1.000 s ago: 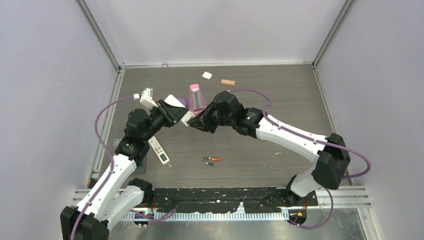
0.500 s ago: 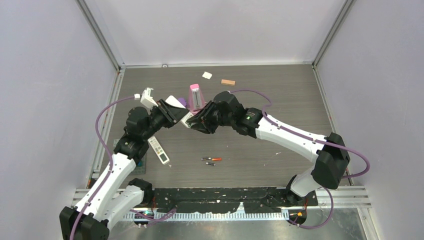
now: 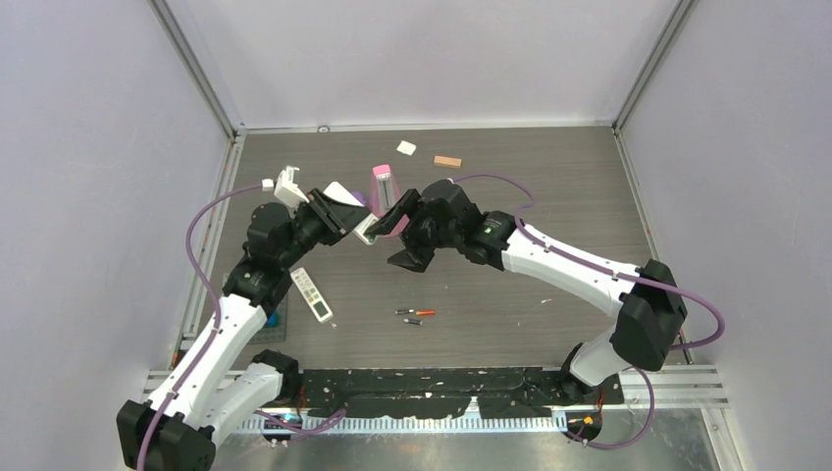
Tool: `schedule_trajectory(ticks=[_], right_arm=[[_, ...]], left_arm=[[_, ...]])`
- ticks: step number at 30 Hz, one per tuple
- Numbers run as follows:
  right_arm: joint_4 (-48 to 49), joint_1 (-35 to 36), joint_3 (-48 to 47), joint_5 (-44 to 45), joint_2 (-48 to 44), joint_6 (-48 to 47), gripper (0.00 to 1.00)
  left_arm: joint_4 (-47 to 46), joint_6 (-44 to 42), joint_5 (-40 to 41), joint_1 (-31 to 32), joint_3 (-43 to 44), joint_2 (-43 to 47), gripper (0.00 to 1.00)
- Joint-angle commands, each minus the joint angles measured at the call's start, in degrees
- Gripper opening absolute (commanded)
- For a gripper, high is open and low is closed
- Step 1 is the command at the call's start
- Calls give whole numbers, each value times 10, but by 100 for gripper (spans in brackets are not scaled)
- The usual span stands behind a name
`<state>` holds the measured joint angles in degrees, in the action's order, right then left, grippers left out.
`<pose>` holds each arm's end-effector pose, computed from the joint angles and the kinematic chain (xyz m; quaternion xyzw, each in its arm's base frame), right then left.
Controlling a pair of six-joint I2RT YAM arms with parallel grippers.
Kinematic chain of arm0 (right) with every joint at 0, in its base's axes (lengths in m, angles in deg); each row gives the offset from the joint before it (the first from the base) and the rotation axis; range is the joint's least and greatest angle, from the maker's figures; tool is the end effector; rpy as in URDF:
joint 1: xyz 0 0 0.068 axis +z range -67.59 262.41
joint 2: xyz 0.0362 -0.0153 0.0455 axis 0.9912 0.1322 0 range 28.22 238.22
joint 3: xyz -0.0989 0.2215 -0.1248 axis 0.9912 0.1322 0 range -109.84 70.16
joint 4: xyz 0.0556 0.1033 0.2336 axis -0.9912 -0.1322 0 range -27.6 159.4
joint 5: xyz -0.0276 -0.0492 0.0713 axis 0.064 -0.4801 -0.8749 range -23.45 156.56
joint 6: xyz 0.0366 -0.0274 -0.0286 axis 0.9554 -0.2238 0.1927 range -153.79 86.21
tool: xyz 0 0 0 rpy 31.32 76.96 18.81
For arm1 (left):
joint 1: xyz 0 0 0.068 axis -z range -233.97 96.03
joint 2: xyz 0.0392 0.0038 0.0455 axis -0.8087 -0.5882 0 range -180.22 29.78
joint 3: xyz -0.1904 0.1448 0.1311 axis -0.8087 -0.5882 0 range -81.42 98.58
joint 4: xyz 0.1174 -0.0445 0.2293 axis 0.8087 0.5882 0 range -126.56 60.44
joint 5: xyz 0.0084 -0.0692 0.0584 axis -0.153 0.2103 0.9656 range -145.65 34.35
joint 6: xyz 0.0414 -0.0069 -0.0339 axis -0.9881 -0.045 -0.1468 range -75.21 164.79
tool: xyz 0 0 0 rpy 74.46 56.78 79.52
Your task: Load the batteries into the remote control
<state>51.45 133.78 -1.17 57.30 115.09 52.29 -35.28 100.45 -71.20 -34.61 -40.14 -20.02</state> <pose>0.2131 0.2760 0.3090 0.2254 0.8494 0.4654 0.1050 0.1926 -0.0778 0.3197 -0.1533 0.7474 -0.4707 0.4432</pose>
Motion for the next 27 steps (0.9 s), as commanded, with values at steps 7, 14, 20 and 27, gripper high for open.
schedule_trajectory(ticks=[7,14,20,27], right_arm=[[111,0,10,-35,-47,-46,100],[115,-4,30,-30,-85,-64,97],[108,-9,43,-28,-105,-69,96],[85,-38,42,-71,-108,-173,96]], left_arm=[[19,25,-28,4,27,-14,0],[27,26,-26,3,31,-15,0],[23,30,-27,3,24,-13,0],[26,33,-70,-3,34,-11,0]])
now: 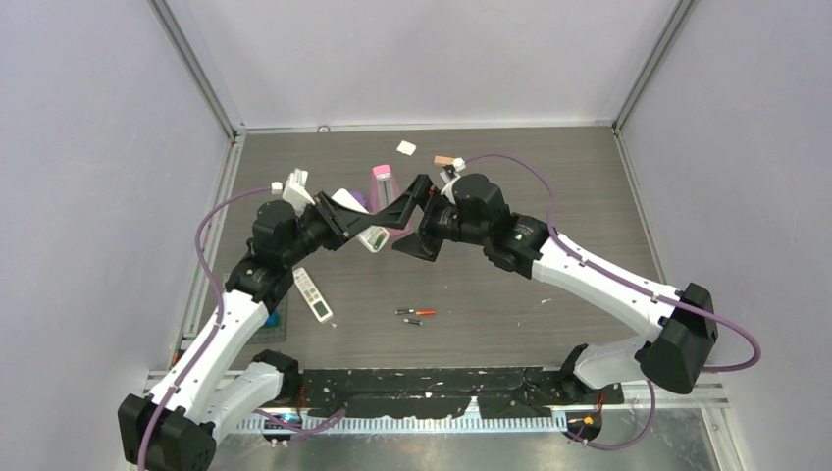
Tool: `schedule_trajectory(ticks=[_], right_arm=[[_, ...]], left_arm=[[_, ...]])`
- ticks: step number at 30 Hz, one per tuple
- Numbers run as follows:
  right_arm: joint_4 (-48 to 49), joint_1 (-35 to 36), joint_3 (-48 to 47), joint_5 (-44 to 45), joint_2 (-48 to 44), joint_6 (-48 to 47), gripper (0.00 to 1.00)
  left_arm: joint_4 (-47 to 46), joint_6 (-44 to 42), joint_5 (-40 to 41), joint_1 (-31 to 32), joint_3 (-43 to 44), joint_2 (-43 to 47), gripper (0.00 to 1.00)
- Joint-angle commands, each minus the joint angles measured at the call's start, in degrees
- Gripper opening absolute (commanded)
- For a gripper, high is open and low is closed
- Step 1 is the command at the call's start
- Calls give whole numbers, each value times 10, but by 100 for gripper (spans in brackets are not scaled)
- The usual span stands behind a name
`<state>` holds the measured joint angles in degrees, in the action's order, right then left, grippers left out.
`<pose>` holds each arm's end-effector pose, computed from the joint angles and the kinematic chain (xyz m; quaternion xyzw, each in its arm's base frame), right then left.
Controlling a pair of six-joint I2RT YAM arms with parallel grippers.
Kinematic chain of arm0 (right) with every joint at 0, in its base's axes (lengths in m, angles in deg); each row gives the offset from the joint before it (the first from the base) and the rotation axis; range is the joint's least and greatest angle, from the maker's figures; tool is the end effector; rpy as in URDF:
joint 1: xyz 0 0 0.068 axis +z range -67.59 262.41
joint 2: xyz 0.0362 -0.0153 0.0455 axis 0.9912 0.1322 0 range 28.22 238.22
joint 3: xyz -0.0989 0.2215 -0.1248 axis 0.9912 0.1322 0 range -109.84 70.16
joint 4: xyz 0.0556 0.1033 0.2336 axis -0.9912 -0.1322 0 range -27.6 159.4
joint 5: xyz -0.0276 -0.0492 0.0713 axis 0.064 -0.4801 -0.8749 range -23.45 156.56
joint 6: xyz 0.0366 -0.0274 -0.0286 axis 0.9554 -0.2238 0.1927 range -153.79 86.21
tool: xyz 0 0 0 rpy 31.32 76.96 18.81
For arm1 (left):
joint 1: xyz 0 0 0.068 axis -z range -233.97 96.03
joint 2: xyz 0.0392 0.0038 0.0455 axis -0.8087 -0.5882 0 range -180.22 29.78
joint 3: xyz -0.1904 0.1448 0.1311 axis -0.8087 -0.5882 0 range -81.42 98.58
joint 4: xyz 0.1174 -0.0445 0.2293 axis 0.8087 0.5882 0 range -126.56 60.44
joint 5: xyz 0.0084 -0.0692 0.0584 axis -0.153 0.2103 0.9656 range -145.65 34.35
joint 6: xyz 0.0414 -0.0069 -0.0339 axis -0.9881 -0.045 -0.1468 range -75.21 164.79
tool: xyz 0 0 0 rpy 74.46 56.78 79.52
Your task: Load the batteries into the remote control
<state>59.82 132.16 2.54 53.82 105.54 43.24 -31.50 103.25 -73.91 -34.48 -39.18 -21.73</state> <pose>0.1983 0.2465 0.3530 0.1288 0.8028 0.5547 0.1767 0.1958 -0.0811 0.3131 -0.1684 0.7676 -0.4783 0.3919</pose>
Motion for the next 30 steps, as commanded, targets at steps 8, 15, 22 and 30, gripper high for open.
schedule_trajectory(ticks=[8,15,22,30], right_arm=[[-48,-67,-50,-157,-15,-381,96],[-86,-65,-68,-235,-2,-440,95],[-115,-51,-81,-251,19,-466,95],[-144,-34,-106,-245,39,-480,95]], left_arm=[[-4,14,-212,-23,51,-23,0],[-6,13,-285,-24,66,-41,0],[-39,32,-317,-24,66,-51,0],[-46,34,-343,-24,67,-49,0]])
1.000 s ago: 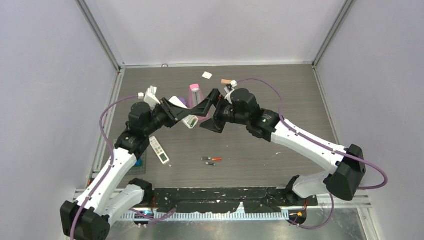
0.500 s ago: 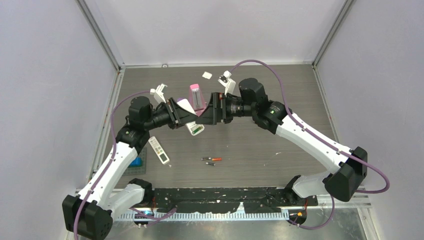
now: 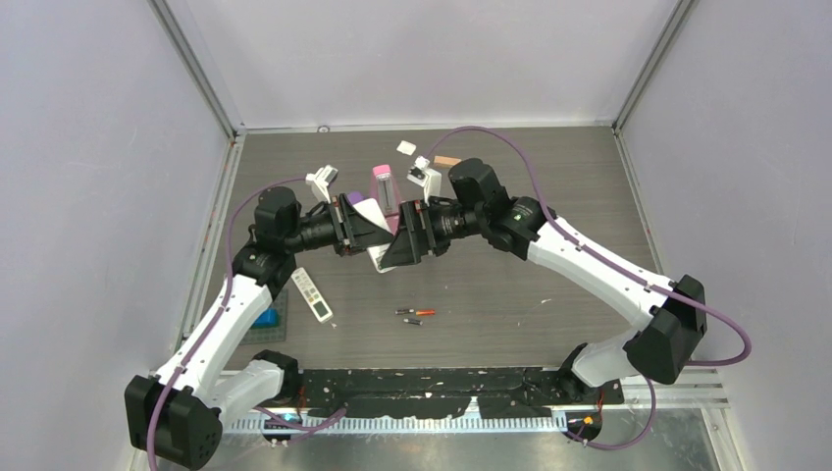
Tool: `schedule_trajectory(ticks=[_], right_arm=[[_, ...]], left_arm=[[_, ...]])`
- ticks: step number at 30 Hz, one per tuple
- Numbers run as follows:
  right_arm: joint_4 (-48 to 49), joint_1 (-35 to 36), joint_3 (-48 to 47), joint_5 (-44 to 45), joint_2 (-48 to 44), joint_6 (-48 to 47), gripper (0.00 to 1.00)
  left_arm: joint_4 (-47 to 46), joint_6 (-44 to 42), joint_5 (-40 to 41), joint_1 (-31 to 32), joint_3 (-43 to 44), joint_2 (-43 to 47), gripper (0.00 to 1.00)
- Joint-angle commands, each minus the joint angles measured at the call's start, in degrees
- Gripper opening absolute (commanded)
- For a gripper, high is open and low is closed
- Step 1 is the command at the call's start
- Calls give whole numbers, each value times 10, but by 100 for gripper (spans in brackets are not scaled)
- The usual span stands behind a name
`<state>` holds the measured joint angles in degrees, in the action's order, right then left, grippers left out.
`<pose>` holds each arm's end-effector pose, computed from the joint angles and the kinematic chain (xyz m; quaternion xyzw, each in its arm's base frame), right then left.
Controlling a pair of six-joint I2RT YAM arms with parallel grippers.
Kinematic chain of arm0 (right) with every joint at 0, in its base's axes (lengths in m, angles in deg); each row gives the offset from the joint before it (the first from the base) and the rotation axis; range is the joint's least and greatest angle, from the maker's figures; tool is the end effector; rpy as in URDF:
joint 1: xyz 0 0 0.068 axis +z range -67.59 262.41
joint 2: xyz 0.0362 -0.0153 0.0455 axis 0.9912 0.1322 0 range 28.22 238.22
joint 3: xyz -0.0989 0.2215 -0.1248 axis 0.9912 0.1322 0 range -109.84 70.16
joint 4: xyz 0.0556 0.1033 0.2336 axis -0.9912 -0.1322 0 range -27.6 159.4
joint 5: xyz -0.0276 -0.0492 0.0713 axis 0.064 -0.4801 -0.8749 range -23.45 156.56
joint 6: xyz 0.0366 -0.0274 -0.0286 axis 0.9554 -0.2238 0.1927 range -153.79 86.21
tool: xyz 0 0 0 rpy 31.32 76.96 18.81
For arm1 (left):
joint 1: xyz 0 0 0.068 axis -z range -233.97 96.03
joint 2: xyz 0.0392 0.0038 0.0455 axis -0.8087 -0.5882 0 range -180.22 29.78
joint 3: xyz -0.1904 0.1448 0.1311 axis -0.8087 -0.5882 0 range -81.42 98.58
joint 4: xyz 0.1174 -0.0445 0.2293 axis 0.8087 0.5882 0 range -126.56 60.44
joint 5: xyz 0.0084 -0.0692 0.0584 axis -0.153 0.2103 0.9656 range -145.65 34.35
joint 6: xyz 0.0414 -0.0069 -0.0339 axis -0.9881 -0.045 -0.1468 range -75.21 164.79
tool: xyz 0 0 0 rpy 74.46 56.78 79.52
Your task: Load the batteries into the remote control
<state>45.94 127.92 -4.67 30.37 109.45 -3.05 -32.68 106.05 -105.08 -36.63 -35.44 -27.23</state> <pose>0.2085 0.2423 0.3556 -0.2601 0.7958 0.5055 0.2087 0.2039 -0.0920 0.3219 -0.0331 0.7633 -0.6071 0.2183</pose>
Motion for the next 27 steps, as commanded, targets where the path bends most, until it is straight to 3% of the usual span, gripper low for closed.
schedule_trajectory(ticks=[1,24,27], right_arm=[[-3,11,-35,-11,2,-16,95],[21,35,-25,19,28,25,99],[32,34,-18,11,30,32,93]], left_arm=[[-34,6,-32,-3,28,5,0],[-36,1,-39,-3,18,-1,0],[-36,2,-42,-2,18,-1,0]])
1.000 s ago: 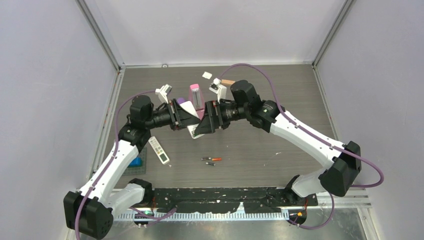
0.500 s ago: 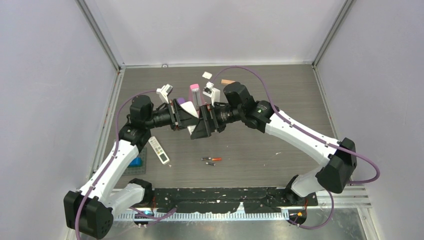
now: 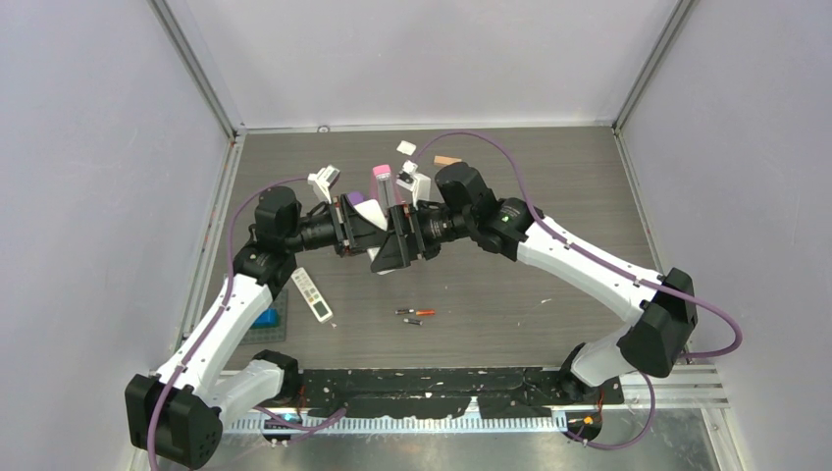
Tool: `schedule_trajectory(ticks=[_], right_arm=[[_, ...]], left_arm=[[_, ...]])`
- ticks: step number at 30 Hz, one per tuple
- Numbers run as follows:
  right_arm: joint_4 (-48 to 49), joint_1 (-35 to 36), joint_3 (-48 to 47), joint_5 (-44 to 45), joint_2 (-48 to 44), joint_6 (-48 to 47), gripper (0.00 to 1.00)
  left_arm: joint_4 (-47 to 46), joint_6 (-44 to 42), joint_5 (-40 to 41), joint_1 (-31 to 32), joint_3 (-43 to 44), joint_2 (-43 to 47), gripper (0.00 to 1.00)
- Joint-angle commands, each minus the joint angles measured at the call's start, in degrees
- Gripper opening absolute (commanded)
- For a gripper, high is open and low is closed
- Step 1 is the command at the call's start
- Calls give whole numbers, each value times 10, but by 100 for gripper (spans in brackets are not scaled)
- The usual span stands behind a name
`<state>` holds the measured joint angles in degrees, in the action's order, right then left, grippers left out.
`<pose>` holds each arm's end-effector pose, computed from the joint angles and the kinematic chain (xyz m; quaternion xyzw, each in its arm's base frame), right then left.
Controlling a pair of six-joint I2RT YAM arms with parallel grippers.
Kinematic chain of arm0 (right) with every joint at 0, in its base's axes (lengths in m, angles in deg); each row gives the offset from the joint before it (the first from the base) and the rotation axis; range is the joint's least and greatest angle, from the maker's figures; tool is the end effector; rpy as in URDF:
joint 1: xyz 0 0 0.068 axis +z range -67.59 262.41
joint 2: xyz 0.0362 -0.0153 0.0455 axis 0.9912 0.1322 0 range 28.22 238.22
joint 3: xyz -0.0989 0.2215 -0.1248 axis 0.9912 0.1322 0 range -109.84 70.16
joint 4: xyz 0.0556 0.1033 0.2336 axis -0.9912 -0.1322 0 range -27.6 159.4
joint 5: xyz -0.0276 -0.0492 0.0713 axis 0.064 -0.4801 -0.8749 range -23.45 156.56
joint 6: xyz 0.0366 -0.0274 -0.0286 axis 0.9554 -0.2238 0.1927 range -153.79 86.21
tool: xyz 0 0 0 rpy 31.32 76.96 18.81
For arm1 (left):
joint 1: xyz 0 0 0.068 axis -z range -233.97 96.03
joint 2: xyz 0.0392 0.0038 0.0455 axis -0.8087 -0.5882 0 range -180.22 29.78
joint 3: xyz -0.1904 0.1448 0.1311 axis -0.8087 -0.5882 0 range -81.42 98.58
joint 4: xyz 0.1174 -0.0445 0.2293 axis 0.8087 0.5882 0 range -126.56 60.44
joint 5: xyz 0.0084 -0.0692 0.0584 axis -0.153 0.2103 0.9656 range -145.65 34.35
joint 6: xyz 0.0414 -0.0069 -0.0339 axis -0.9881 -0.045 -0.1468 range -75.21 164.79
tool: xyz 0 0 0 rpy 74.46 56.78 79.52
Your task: Load the batteries into the remote control
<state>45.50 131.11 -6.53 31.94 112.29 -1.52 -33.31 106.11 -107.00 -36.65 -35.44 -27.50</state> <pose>0.2036 0.2625 0.3505 -0.2633 0.8027 0.5011 0.1876 0.2041 -0.0928 0.3222 -0.0213 0.7603 -0.6145 0.2094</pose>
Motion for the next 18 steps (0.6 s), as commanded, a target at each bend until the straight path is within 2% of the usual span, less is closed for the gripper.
schedule_trajectory(ticks=[1,7,10,15,18], right_arm=[[39,2,2,-7,2,19,91],[43,2,4,-8,1,18,83],[44,2,5,-9,-1,17,82],[51,2,10,-7,-11,16,95],[55,2,12,-12,-15,11,97]], left_arm=[[-29,1,-23,-3,18,1,0],[-29,5,-24,-3,18,2,0],[-29,6,-25,-3,18,1,0],[-29,4,-25,-3,17,-1,0],[-29,6,-24,-3,16,-2,0]])
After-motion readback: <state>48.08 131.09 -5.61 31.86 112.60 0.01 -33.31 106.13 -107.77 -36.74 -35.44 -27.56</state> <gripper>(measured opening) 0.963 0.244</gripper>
